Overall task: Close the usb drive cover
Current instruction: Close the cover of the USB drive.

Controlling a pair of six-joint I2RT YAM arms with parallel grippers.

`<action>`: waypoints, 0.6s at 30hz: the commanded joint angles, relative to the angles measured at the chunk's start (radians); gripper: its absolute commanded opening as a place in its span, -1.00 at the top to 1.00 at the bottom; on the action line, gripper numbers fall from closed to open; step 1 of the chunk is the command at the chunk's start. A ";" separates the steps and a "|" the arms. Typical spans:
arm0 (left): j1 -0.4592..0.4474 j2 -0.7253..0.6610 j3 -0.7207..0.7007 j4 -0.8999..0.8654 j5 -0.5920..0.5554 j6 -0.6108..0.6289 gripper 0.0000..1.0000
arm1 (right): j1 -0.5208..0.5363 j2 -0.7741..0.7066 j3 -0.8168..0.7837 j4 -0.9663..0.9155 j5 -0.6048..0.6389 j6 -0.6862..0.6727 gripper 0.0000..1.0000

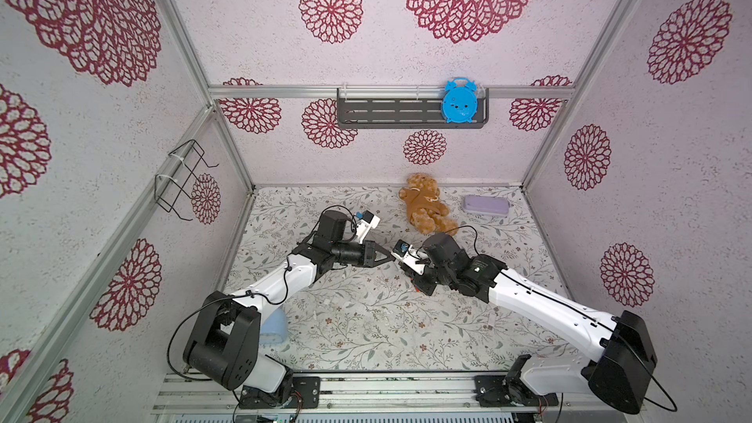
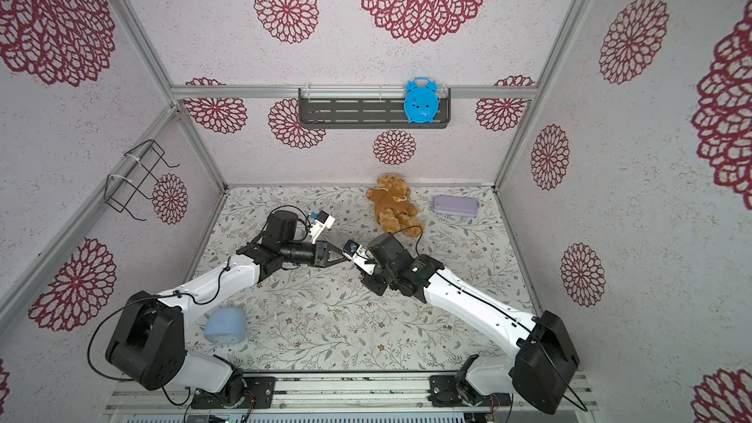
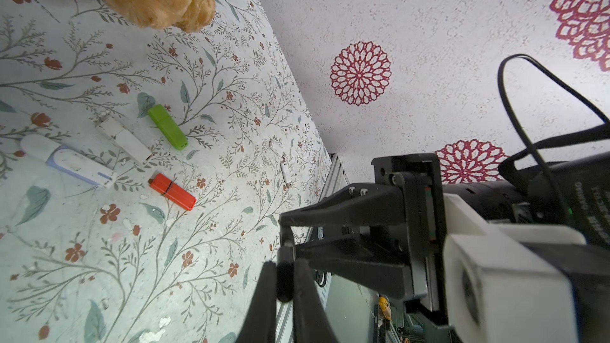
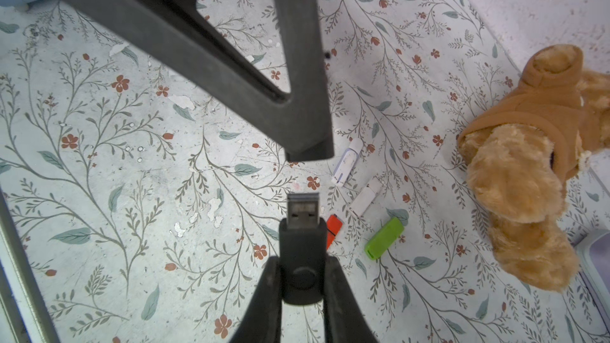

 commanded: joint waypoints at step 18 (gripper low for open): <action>-0.011 0.022 0.020 -0.008 0.025 0.024 0.80 | 0.020 -0.006 0.040 0.108 0.007 0.003 0.62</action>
